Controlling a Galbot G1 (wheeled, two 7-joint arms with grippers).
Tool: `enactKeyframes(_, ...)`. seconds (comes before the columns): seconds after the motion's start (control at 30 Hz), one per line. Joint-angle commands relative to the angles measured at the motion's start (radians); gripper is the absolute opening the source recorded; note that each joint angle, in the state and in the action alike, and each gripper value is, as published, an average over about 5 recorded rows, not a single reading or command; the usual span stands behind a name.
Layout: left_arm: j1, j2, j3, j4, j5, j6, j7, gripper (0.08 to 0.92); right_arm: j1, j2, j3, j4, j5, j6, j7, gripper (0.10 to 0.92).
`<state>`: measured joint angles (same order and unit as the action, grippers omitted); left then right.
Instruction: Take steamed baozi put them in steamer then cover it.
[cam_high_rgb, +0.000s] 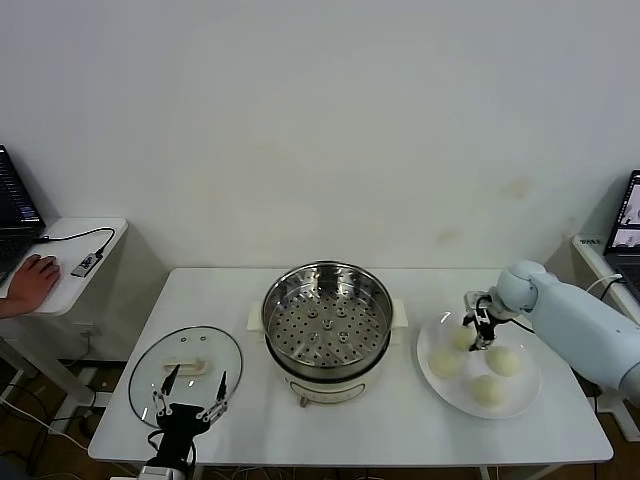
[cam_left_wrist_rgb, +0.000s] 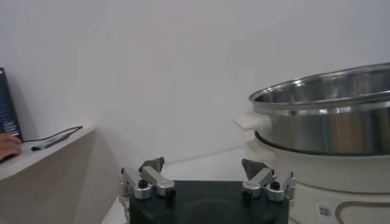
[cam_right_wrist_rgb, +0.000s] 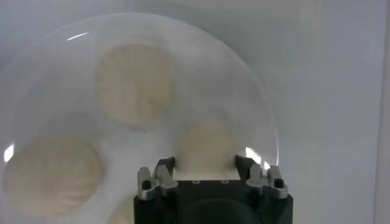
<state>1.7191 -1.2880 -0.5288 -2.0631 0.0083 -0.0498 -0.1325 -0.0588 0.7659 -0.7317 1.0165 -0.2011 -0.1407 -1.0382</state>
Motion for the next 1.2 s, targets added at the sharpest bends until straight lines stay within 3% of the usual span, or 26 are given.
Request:
enactKeyframes(0.03,-0.002,0.004,-0.002,0.001,0.000,0.001,0.001,0.823,0.028,-0.025,-0.024,0.034,0.026,-0.001,0.001,0.582)
enactKeyframes(0.33,-0.008,0.010,0.005,0.005,-0.002,0.000,0.004,0.823,0.205,-0.146,-0.116,0.209,0.208,-0.030,0.002,0.577)
enactKeyframes(0.53,-0.009,0.015,0.009,0.007,-0.004,-0.008,0.008,0.823,0.421,-0.145,-0.236,0.252,0.338,-0.029,-0.006,0.577)
enactKeyframes(0.93,-0.014,0.030,0.003,0.001,-0.017,-0.014,0.011,0.823,0.785,0.096,-0.538,0.258,0.515,0.083,0.013,0.585)
enactKeyframes(1.2,-0.003,0.026,-0.026,-0.002,-0.022,-0.024,0.011,0.823,0.728,0.293,-0.584,0.216,0.473,0.266,0.062,0.585)
